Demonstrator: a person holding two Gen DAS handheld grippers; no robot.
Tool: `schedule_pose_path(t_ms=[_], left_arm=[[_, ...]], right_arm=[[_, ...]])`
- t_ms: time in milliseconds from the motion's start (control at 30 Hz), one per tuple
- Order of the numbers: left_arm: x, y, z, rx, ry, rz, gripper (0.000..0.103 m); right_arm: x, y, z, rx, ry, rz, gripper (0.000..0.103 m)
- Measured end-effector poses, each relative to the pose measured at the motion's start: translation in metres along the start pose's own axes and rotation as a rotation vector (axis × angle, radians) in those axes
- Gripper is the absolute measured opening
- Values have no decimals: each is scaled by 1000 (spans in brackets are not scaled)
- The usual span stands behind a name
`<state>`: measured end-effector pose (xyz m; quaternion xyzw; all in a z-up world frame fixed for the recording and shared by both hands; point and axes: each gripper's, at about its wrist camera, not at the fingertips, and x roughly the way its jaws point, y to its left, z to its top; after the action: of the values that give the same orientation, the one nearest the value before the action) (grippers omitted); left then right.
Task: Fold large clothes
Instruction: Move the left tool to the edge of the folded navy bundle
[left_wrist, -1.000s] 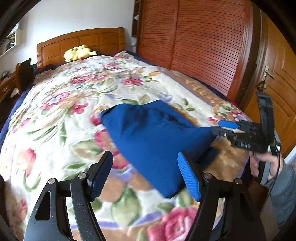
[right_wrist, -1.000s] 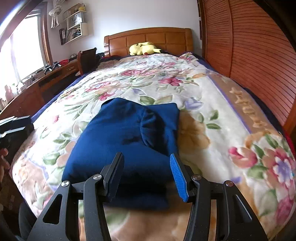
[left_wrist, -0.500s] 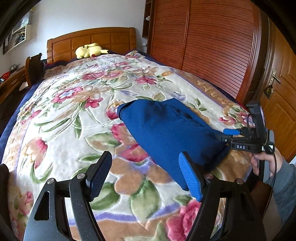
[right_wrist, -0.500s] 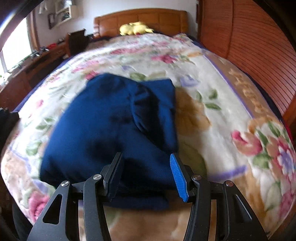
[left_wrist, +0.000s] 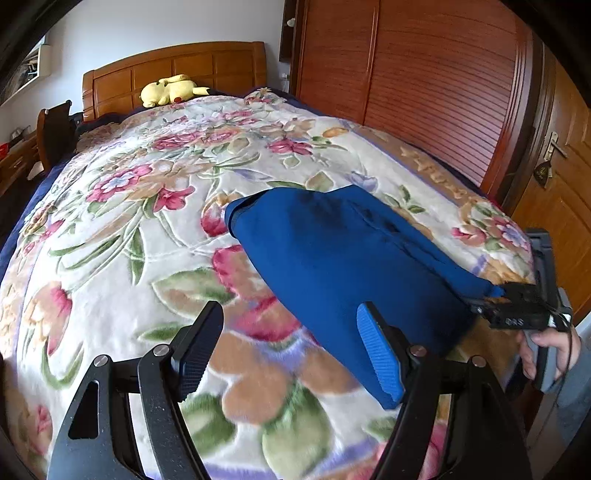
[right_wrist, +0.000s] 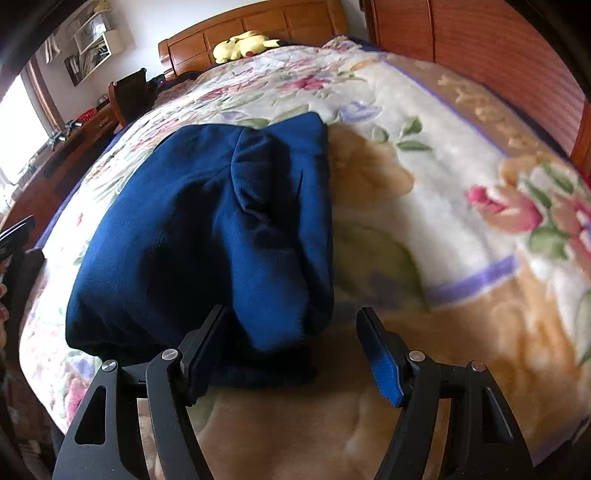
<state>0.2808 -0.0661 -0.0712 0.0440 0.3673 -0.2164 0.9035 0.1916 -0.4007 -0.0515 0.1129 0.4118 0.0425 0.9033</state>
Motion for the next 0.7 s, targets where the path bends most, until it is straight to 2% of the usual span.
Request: schedule_pose_path(t_ms=[200,433,700], left_arm=[[47,5,18,21,32,10,76],[113,24,42,22,75,31,76],[160,53,67,-32,90,48,76]], right_arm=[[8,-6,1,38,2,62,72],[11,-9,-6,27,-20,68,72],[16,-7,-18,18,-65,60,72]])
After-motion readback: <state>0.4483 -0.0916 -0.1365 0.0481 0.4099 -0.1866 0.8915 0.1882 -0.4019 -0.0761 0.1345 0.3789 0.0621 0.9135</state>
